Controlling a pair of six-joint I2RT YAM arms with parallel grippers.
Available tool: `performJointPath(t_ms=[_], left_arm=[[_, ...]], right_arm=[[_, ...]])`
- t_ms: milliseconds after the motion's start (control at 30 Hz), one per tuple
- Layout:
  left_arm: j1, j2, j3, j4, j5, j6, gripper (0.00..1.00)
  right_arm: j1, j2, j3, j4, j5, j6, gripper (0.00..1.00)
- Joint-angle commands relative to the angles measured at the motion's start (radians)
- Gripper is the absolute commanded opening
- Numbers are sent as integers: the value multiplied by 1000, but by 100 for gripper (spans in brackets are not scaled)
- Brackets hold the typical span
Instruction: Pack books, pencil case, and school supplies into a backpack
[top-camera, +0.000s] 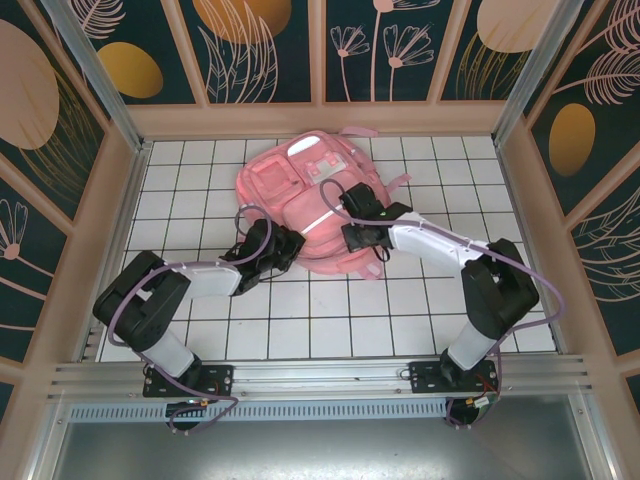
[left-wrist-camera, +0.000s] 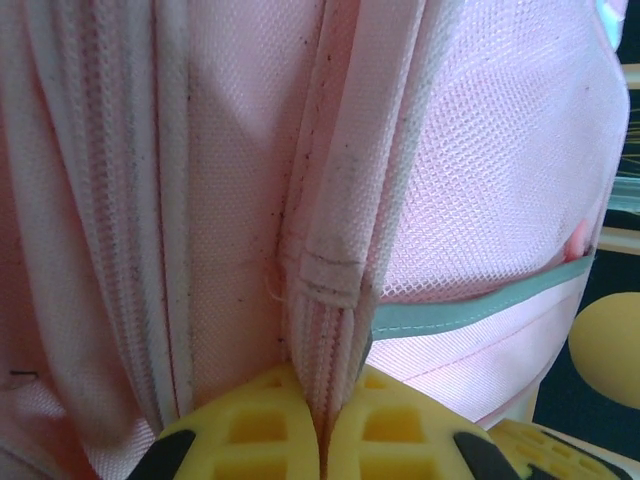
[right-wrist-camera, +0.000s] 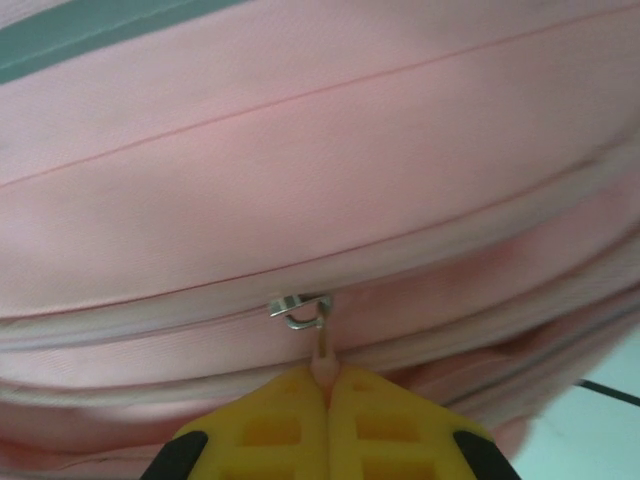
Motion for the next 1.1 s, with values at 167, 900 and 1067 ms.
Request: performJointPath(t_ms=[167,900,1067], left_arm=[[70,-168,-101,-206,-42,138,0],[160,-241,4,-608,93,773,0],[160,-243,20,-608,79,806,0]], right_arm=[[-106,-72,17,98,125,-175,0],[-234,76,169,313,-362,-776,0],[-228,132,251,301,-396,-706,0]])
